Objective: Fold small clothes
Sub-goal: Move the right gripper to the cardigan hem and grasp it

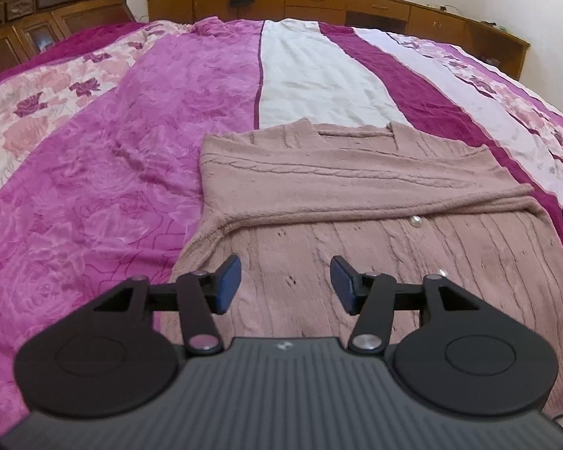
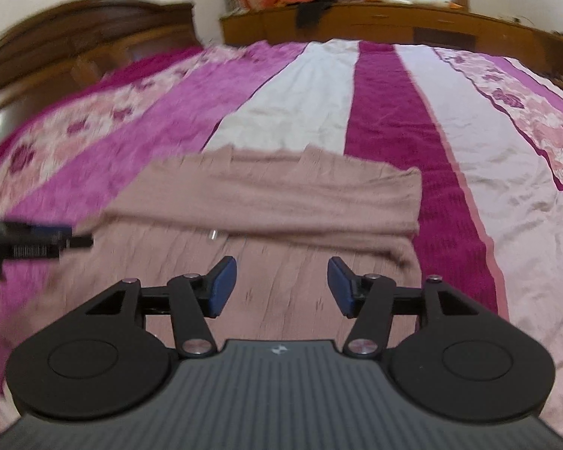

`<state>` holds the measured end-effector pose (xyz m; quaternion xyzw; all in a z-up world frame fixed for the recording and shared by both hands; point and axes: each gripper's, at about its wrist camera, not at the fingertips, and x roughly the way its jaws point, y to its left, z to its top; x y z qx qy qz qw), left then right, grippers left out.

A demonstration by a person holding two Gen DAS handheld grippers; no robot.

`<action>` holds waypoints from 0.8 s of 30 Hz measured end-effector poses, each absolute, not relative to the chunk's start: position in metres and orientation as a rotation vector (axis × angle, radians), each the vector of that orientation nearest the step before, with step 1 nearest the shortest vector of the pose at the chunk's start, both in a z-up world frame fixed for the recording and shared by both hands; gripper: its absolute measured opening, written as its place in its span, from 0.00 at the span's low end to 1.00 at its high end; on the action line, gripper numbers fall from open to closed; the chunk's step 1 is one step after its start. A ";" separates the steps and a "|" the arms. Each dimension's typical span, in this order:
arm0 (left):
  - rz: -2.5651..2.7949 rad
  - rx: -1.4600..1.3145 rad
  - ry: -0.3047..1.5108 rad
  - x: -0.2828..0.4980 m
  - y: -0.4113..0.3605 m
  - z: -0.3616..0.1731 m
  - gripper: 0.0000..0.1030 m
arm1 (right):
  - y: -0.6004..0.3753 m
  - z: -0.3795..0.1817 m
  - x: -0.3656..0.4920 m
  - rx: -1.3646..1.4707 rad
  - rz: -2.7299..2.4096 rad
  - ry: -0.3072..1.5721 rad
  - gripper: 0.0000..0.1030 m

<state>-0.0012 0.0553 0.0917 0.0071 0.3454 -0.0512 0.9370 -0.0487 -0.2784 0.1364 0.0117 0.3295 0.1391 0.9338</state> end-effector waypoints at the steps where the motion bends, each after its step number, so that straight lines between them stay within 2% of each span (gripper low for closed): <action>1: -0.107 0.022 0.705 -0.005 0.055 0.092 0.53 | -0.275 0.134 -0.055 -0.002 0.291 0.681 0.60; 4: -0.115 0.034 0.711 -0.015 0.053 0.092 0.54 | -0.265 0.123 -0.072 -0.073 0.309 0.704 0.61; 5: -0.119 0.038 0.714 -0.019 0.052 0.092 0.54 | -0.261 0.119 -0.079 -0.097 0.318 0.710 0.63; 6: -0.123 0.042 0.717 -0.023 0.052 0.091 0.54 | -0.258 0.115 -0.084 -0.114 0.327 0.714 0.70; 8: -0.131 0.051 0.724 -0.030 0.050 0.090 0.54 | -0.251 0.108 -0.093 -0.152 0.352 0.720 0.73; 24: -0.160 0.095 0.779 -0.069 0.040 0.068 0.54 | -0.215 0.073 -0.133 -0.276 0.519 0.812 0.74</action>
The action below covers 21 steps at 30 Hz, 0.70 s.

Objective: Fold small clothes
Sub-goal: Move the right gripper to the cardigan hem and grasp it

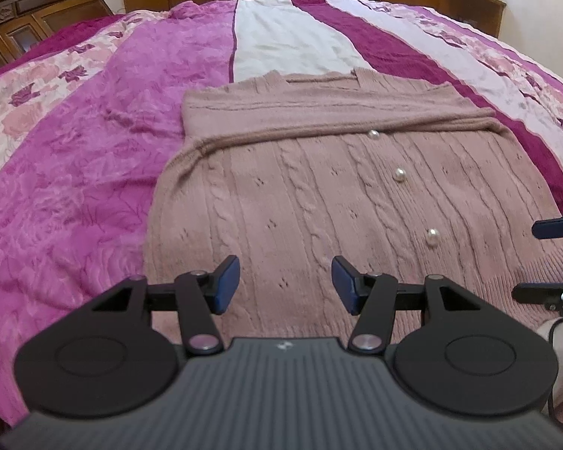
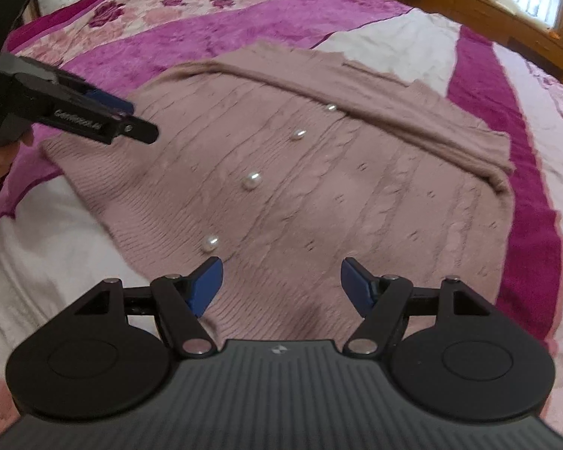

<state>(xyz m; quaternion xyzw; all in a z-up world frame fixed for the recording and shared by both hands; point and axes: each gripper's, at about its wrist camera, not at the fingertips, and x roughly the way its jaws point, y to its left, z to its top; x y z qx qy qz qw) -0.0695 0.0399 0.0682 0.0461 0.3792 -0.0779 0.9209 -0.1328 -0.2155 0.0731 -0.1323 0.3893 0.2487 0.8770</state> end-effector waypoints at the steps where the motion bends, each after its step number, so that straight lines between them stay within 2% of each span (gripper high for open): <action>1: -0.162 0.096 0.781 -0.071 0.039 0.067 0.54 | -0.214 0.071 -0.134 -0.281 0.535 0.822 0.74; 12: -0.182 0.098 0.805 -0.076 0.031 0.058 0.54 | -0.182 0.034 -0.124 -0.451 0.643 1.031 0.75; 19: -0.200 0.100 0.807 -0.080 0.028 0.056 0.54 | -0.156 0.017 -0.123 -0.617 0.553 0.950 0.73; 21: -0.212 0.112 0.808 -0.082 0.026 0.056 0.54 | -0.153 0.016 -0.126 -0.634 0.537 0.917 0.66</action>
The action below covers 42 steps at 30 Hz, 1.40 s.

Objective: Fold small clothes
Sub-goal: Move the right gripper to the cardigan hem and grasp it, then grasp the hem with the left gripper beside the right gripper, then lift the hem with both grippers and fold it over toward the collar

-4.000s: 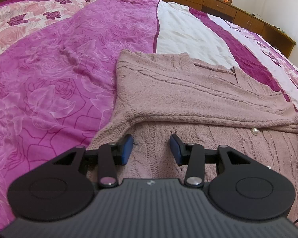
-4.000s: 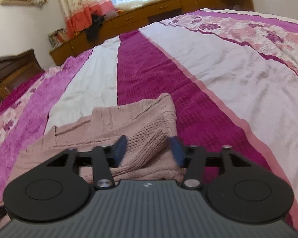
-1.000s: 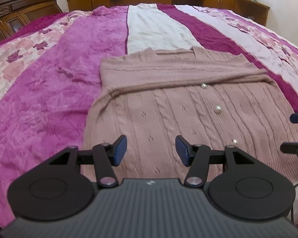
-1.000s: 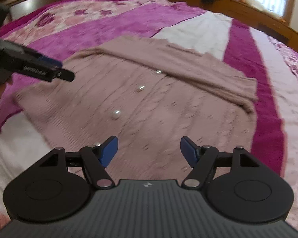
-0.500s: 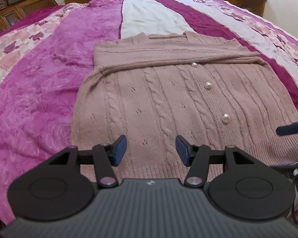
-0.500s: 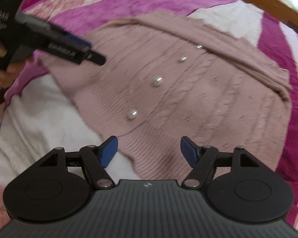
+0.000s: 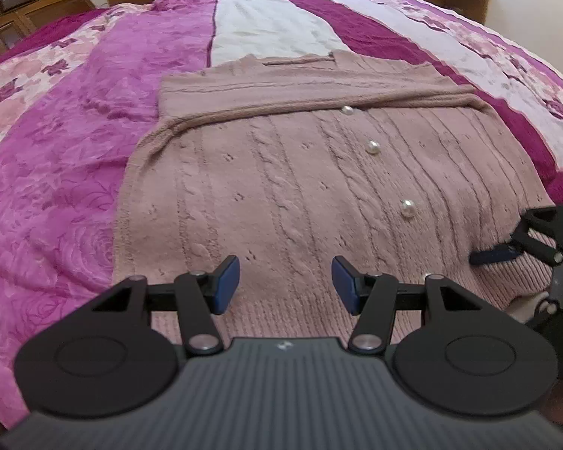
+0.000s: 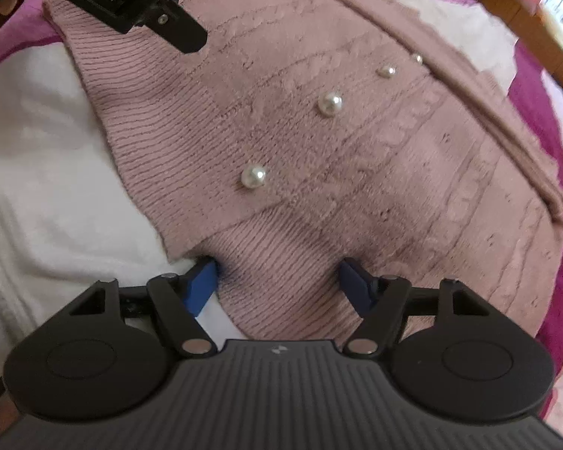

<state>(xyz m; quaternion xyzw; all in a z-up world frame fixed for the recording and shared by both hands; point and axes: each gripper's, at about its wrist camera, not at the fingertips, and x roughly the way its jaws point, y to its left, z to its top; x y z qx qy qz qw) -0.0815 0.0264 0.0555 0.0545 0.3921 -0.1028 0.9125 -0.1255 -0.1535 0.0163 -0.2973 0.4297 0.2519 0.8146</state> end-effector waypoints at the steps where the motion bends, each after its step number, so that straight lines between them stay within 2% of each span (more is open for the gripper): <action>1: -0.217 0.119 0.806 -0.082 0.026 0.055 0.54 | -0.154 0.017 -0.127 -0.636 0.529 0.902 0.62; 2: -0.221 0.125 0.804 -0.083 0.025 0.055 0.54 | -0.155 0.019 -0.127 -0.633 0.514 0.885 0.49; 3: -0.227 0.127 0.803 -0.084 0.024 0.055 0.54 | -0.155 0.021 -0.128 -0.630 0.494 0.869 0.30; 5: -0.242 0.127 0.804 -0.085 0.024 0.055 0.54 | -0.160 0.022 -0.129 -0.614 0.460 0.843 0.15; 6: -0.250 0.126 0.803 -0.086 0.023 0.055 0.54 | -0.164 0.026 -0.128 -0.586 0.454 0.830 0.12; 16: -0.424 0.159 0.807 -0.099 0.007 0.053 0.56 | -0.191 0.061 -0.126 -0.392 0.434 0.726 0.12; 18: -0.454 0.179 0.807 -0.102 0.003 0.051 0.68 | -0.193 0.062 -0.130 -0.377 0.432 0.721 0.11; 20: -0.480 0.201 0.796 -0.107 -0.002 0.050 0.71 | -0.193 0.063 -0.132 -0.365 0.429 0.719 0.11; 34: -0.455 0.316 0.727 -0.107 -0.021 0.037 0.70 | -0.197 0.073 -0.135 -0.232 0.406 0.665 0.12; 35: -0.454 0.326 0.714 -0.107 -0.022 0.038 0.63 | -0.198 0.074 -0.135 -0.220 0.403 0.659 0.12; 36: -0.463 0.334 0.706 -0.108 -0.023 0.039 0.46 | -0.199 0.075 -0.136 -0.205 0.400 0.656 0.12; 37: -0.472 0.334 0.705 -0.109 -0.024 0.040 0.38 | -0.200 0.076 -0.136 -0.195 0.401 0.655 0.12; 38: -0.477 0.328 0.706 -0.108 -0.025 0.041 0.23 | -0.201 0.077 -0.136 -0.186 0.402 0.653 0.12; 39: -0.482 0.320 0.705 -0.108 -0.025 0.043 0.17 | -0.201 0.079 -0.137 -0.183 0.399 0.649 0.12; 42: -0.470 0.294 0.674 -0.109 -0.025 0.051 0.14 | -0.203 0.087 -0.137 -0.161 0.398 0.628 0.12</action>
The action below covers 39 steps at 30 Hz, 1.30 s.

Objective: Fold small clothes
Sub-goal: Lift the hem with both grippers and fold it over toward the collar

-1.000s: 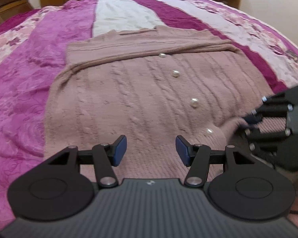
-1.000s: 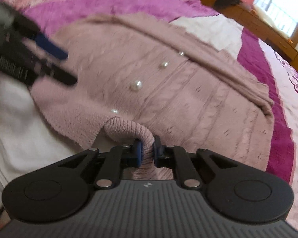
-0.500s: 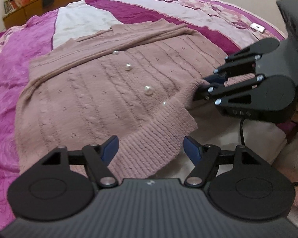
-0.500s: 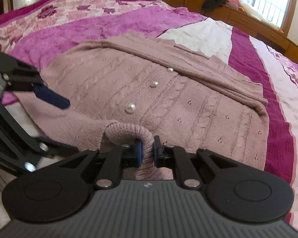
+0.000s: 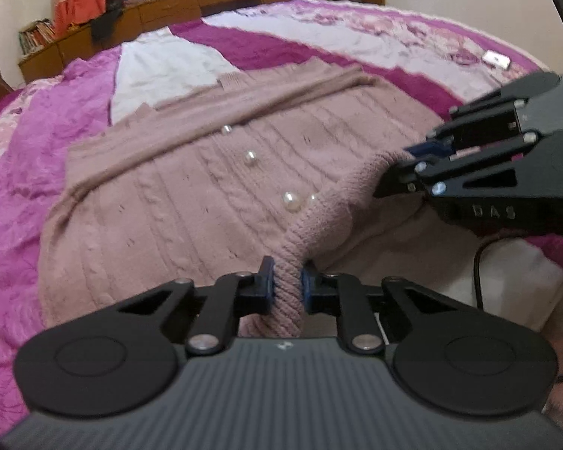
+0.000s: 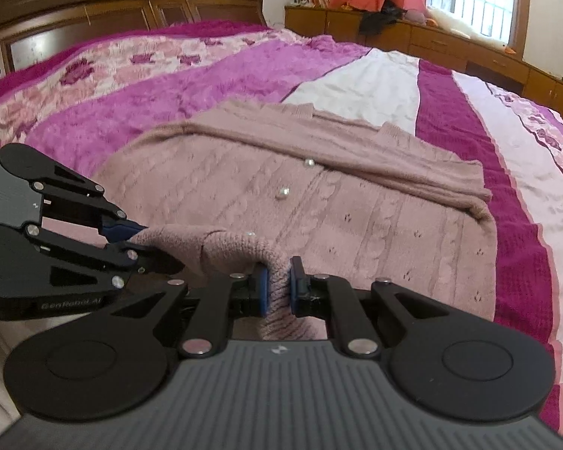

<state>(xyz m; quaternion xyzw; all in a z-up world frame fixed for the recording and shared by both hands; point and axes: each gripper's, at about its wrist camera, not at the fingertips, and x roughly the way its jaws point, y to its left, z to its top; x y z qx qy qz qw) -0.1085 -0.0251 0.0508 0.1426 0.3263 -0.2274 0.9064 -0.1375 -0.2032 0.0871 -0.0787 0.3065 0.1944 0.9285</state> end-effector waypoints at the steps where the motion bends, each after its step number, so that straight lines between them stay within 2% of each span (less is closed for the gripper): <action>1: -0.466 0.283 0.663 -0.108 -0.024 0.055 0.14 | -0.204 0.090 -0.137 -0.152 0.397 0.622 0.12; 14: -0.377 0.171 0.494 -0.076 -0.016 0.115 0.13 | -0.208 0.139 -0.099 -0.065 0.400 0.482 0.12; 31: -0.306 0.165 0.307 0.008 -0.021 0.173 0.13 | -0.207 0.196 0.017 0.022 0.358 0.337 0.12; 39: -0.292 0.179 0.286 0.068 -0.030 0.174 0.13 | -0.204 0.184 0.094 0.025 0.312 0.363 0.12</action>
